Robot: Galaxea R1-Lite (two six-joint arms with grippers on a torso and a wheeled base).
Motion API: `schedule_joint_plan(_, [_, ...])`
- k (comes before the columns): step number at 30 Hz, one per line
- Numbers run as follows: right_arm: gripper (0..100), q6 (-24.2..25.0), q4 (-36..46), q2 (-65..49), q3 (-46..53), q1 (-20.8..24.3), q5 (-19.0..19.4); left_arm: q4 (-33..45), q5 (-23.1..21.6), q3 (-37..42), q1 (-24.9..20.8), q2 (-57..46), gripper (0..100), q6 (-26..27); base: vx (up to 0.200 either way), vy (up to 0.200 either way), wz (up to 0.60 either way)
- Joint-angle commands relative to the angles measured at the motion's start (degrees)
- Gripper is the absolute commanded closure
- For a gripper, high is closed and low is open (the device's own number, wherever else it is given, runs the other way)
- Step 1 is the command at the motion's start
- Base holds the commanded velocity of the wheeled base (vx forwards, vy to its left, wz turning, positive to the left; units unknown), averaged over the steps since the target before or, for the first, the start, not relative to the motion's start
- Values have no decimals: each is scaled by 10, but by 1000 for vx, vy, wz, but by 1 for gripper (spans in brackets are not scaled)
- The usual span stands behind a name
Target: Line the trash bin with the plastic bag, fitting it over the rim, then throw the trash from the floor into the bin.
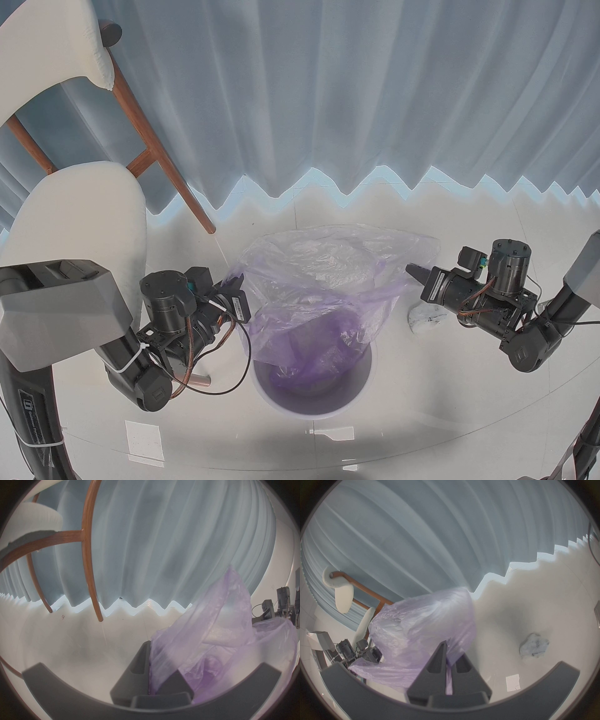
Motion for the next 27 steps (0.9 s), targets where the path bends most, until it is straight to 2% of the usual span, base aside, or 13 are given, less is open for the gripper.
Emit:
schedule_joint_plan(1, [100,10,-34,68,-9,-14,0,9,2,-15,20,24,100,-4,0,0,0])
schedule_joint_plan(12, [100,50,-54,118,-51,-49,1,47,3,-27,33,27,100,-32,0,0,0])
schedule_joint_plan(21, [100,61,-78,118,-49,-49,2,42,4,-17,19,25,100,-32,0,0,0])
schedule_joint_plan(27, [100,61,-80,112,-44,-46,2,57,27,-8,34,-17,100,-26,0,0,0])
